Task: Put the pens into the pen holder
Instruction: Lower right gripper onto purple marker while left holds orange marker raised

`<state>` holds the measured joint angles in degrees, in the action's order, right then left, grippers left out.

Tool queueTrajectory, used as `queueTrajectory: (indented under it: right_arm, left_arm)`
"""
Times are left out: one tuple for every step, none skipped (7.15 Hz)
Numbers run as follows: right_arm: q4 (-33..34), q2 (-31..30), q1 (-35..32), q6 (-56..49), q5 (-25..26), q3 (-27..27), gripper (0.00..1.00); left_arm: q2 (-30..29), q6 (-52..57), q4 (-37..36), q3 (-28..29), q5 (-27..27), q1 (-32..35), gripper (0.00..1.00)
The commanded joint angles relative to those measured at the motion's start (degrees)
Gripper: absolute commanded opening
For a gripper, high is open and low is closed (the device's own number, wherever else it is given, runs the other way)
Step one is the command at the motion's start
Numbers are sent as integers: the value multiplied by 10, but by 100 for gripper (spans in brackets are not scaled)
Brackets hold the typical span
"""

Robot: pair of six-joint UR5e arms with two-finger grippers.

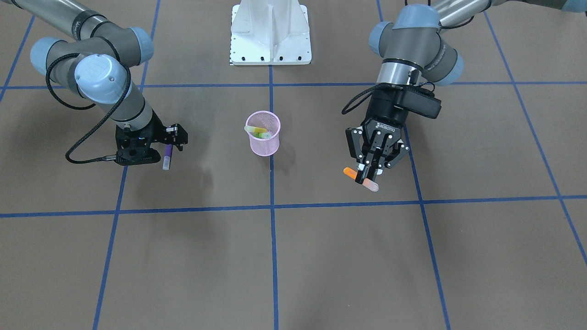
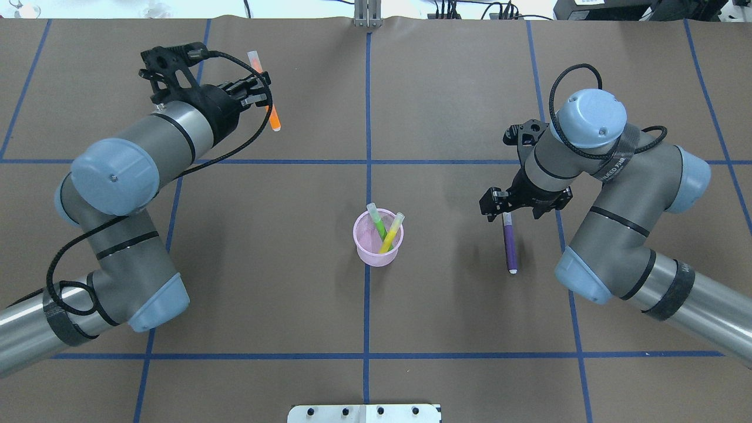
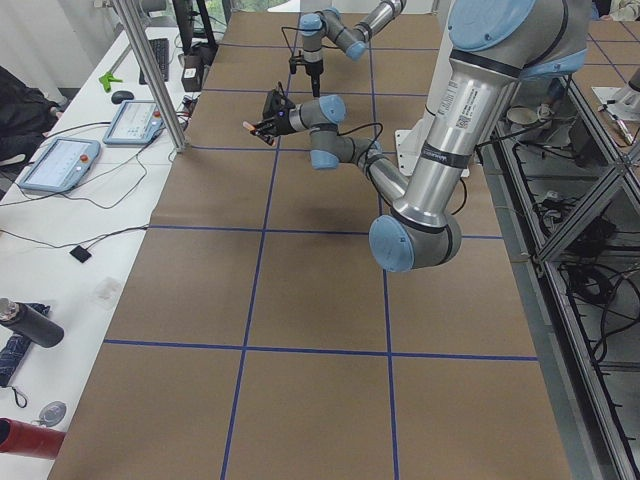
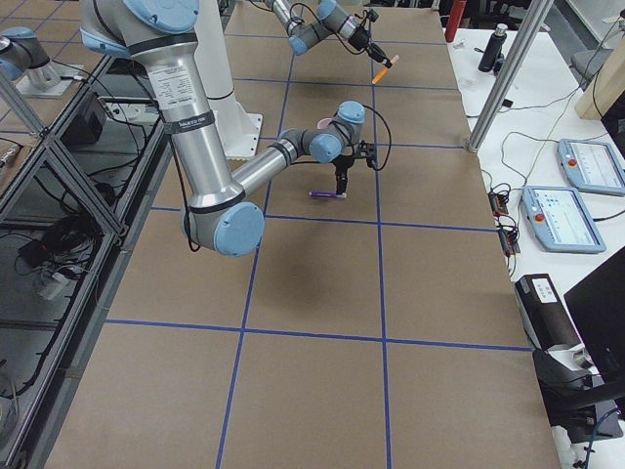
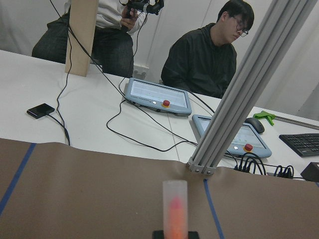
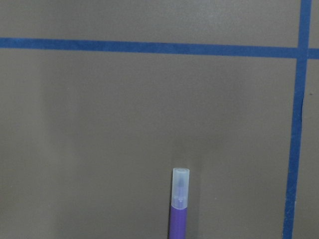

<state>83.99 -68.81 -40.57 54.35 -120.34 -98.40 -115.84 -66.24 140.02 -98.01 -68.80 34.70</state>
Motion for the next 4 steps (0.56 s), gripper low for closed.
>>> queueTrajectory:
  right_arm:
    - [-10, -2, 1, 3, -1, 13, 89]
    - [-11, -1, 1, 4, -2, 17, 76]
    - [-11, -2, 2, 3, -1, 22, 72]
    - [-11, -1, 5, 4, -1, 22, 73]
  left_arm:
    - [-6, 1, 2, 1, 17, -23, 0]
    - [-8, 1, 2, 1, 17, -27, 0]
    - [-9, 1, 2, 1, 18, -32, 0]
    - [-10, 1, 2, 1, 18, -32, 0]
